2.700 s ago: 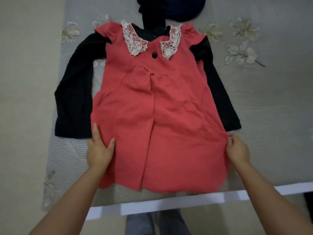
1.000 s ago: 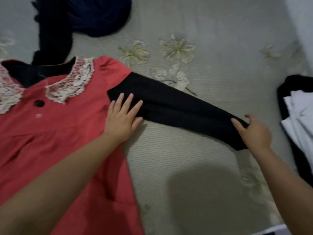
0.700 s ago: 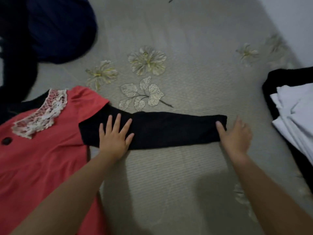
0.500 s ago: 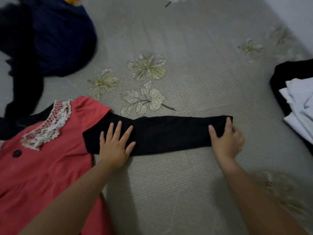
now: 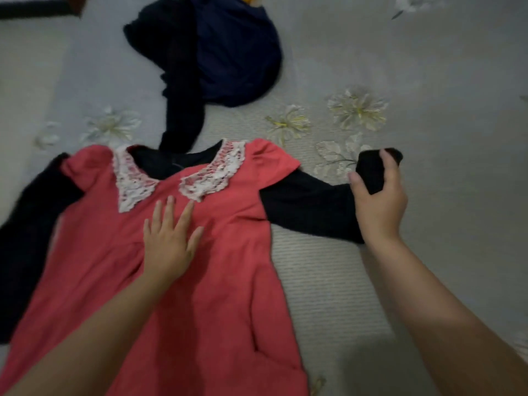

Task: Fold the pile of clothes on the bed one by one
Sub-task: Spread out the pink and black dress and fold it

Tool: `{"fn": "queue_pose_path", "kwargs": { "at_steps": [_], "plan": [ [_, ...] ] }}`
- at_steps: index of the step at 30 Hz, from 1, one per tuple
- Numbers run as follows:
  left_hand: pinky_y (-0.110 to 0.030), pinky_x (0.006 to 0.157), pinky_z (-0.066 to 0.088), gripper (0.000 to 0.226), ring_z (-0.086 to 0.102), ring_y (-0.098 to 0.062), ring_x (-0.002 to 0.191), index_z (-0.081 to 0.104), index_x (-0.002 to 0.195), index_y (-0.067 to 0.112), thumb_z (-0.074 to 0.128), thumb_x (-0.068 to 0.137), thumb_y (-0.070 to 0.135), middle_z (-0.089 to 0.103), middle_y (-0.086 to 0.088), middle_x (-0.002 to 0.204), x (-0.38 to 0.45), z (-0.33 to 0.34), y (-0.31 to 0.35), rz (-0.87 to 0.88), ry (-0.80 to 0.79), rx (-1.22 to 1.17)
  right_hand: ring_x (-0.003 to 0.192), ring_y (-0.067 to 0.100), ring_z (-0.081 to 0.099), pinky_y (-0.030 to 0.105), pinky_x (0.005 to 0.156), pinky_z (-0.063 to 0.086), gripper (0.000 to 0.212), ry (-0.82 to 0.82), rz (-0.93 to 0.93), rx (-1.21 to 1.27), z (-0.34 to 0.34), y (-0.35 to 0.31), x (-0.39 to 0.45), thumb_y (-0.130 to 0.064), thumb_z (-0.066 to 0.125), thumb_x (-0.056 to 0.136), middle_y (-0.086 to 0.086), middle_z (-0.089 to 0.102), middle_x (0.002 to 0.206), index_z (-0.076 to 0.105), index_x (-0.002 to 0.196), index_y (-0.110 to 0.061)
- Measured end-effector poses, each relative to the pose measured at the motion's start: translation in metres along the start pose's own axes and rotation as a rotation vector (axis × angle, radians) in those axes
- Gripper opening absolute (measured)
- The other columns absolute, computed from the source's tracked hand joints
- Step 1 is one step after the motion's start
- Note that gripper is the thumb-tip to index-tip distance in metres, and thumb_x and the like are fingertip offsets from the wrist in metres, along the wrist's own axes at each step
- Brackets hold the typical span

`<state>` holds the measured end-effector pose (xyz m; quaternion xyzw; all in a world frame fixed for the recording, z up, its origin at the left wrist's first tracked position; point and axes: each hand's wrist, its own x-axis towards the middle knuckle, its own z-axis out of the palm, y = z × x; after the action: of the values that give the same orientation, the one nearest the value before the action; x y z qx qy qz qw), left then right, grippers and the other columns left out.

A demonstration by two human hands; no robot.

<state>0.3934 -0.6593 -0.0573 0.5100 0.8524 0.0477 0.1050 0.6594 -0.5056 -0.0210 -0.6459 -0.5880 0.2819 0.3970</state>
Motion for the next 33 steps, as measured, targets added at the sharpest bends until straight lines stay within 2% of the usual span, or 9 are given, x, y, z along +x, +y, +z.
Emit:
{"fn": "queue_pose_path", "kwargs": {
  "at_steps": [4,8,12,15,18,23,27,31,33],
  "plan": [
    [-0.055,0.107,0.017,0.076,0.015,-0.039,0.139,0.037,0.139,0.011,0.023,0.078,0.054,0.024,-0.024,0.148,-0.022,-0.031,-0.107,-0.153,0.05,-0.039,0.112,0.013,0.041,-0.004,0.091,0.019,0.054,-0.078,-0.249,0.062,0.071,-0.095,-0.058,-0.01,0.065,0.081,0.018,0.049,0.124,0.044,0.131,-0.004],
    [-0.055,0.107,0.019,0.076,0.02,-0.045,0.135,0.037,0.138,0.006,0.024,0.079,0.052,0.027,-0.028,0.145,-0.039,-0.053,-0.215,-0.312,0.126,-0.074,0.113,0.039,0.048,0.017,0.095,0.026,0.051,-0.217,-0.376,0.037,0.162,-0.169,-0.128,-0.002,0.062,0.08,0.029,0.048,0.118,0.047,0.128,0.0],
    [-0.054,0.107,0.019,0.07,0.023,-0.05,0.131,0.03,0.14,0.002,0.032,0.083,0.043,0.026,-0.035,0.141,-0.044,-0.055,-0.305,-0.46,0.151,-0.156,0.115,0.046,0.043,0.035,0.099,0.028,0.053,-0.308,-0.487,-0.157,0.256,-0.209,-0.185,-0.007,0.062,0.08,0.035,0.042,0.124,0.046,0.13,0.0],
    [-0.048,0.108,0.018,0.062,0.022,-0.045,0.133,0.021,0.144,0.006,0.044,0.093,0.034,0.022,-0.033,0.144,-0.04,-0.041,-0.341,-0.515,0.121,-0.309,0.128,0.034,0.032,0.037,0.105,0.024,0.059,-0.623,-0.545,-0.418,0.316,-0.205,-0.216,-0.021,0.059,0.085,0.021,0.03,0.142,0.035,0.139,-0.009],
    [-0.049,0.101,0.027,0.065,0.034,-0.041,0.126,0.017,0.145,0.011,0.048,0.092,0.033,0.034,-0.025,0.141,-0.031,-0.026,-0.356,-0.569,0.114,-0.385,0.132,0.027,0.03,0.032,0.107,0.023,0.054,-0.925,-0.593,-0.493,0.343,-0.184,-0.249,-0.022,0.056,0.088,0.012,0.033,0.144,0.038,0.137,-0.009],
    [-0.048,0.093,0.028,0.057,0.042,-0.04,0.113,0.032,0.14,0.01,0.054,0.09,0.023,0.055,-0.018,0.125,-0.027,-0.013,-0.365,-0.588,0.28,-0.474,0.106,0.041,0.054,0.026,0.096,0.029,0.036,-0.653,-0.552,-0.36,0.331,-0.169,-0.26,-0.009,0.052,0.083,0.027,0.058,0.113,0.057,0.113,0.009],
    [-0.043,0.094,0.031,0.054,0.051,-0.039,0.105,0.03,0.14,0.004,0.052,0.091,0.012,0.058,-0.021,0.119,-0.017,-0.012,-0.368,-0.563,0.319,-0.641,0.111,0.041,0.05,0.019,0.096,0.024,0.042,-0.575,-0.381,-0.321,0.314,-0.159,-0.254,-0.012,0.038,0.085,0.027,0.056,0.116,0.054,0.116,0.009],
    [-0.012,0.087,0.029,0.058,0.048,-0.019,0.11,0.019,0.144,0.008,0.046,0.093,0.008,0.052,-0.007,0.117,0.0,-0.027,-0.371,-0.708,0.387,-1.007,0.114,0.037,0.048,0.025,0.098,0.027,0.049,-0.545,-0.268,-0.28,0.297,-0.147,-0.248,-0.019,0.031,0.085,0.026,0.054,0.12,0.053,0.118,0.009],
    [-0.009,0.088,0.029,0.058,0.047,-0.009,0.106,0.021,0.144,0.014,0.046,0.093,0.005,0.05,0.002,0.111,0.012,-0.039,-0.367,-0.757,0.412,-1.156,0.115,0.036,0.047,0.023,0.097,0.026,0.05,-0.507,-0.226,-0.256,0.288,-0.142,-0.244,-0.021,0.03,0.085,0.025,0.053,0.121,0.052,0.119,0.009]
  ]
}}
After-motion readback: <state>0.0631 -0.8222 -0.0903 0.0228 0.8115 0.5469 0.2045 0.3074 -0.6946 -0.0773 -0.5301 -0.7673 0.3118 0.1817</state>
